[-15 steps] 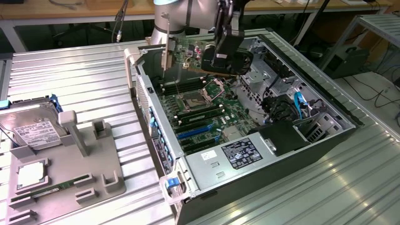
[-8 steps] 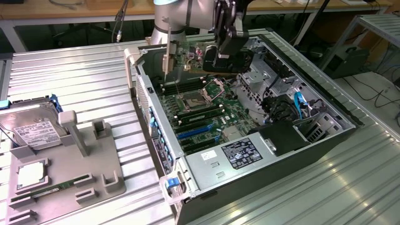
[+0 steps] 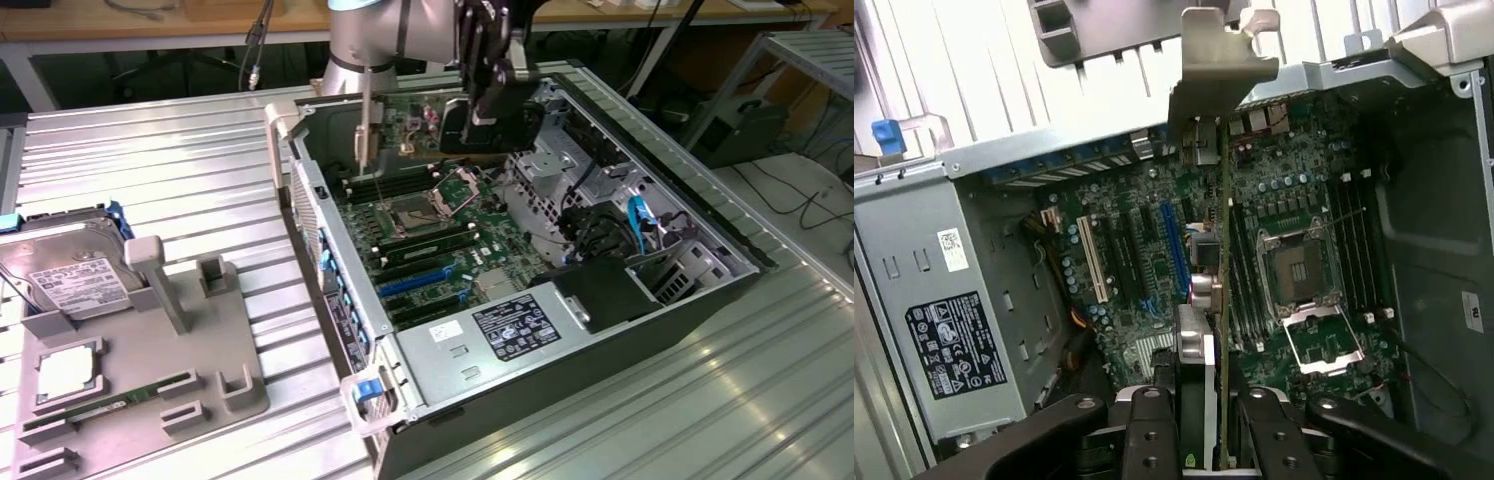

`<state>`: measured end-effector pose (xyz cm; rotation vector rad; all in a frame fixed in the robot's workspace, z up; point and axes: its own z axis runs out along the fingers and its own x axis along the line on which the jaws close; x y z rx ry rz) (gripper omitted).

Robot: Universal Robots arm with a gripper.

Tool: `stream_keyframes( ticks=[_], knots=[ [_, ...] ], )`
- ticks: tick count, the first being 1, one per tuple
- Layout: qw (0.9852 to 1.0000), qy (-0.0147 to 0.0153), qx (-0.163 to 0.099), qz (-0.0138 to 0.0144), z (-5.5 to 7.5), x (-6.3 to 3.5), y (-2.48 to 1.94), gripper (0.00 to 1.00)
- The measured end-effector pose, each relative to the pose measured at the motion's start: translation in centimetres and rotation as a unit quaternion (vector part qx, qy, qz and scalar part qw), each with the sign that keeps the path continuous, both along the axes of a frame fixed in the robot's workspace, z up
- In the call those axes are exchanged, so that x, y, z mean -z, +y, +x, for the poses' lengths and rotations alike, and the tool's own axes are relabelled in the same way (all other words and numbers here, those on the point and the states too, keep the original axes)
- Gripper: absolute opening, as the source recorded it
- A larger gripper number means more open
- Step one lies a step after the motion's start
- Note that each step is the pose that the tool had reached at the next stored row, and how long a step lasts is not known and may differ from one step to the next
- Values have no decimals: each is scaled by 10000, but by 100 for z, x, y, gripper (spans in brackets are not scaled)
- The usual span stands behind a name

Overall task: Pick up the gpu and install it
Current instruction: 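Insert the gpu into the slot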

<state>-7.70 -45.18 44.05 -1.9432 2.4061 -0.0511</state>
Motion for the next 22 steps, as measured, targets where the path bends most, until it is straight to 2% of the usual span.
stream_keyframes(
  ticks=[7,12,16,18,22],
  knots=[
    [9986,-7,-523,-2,2,8,0,28],
    [9985,-8,-550,0,8,10,0,28],
    [9977,-8,-676,0,29,11,0,28],
    [9971,-8,-766,1,38,11,0,28],
    [9946,-8,-1034,1,55,11,0,28]
  ],
)
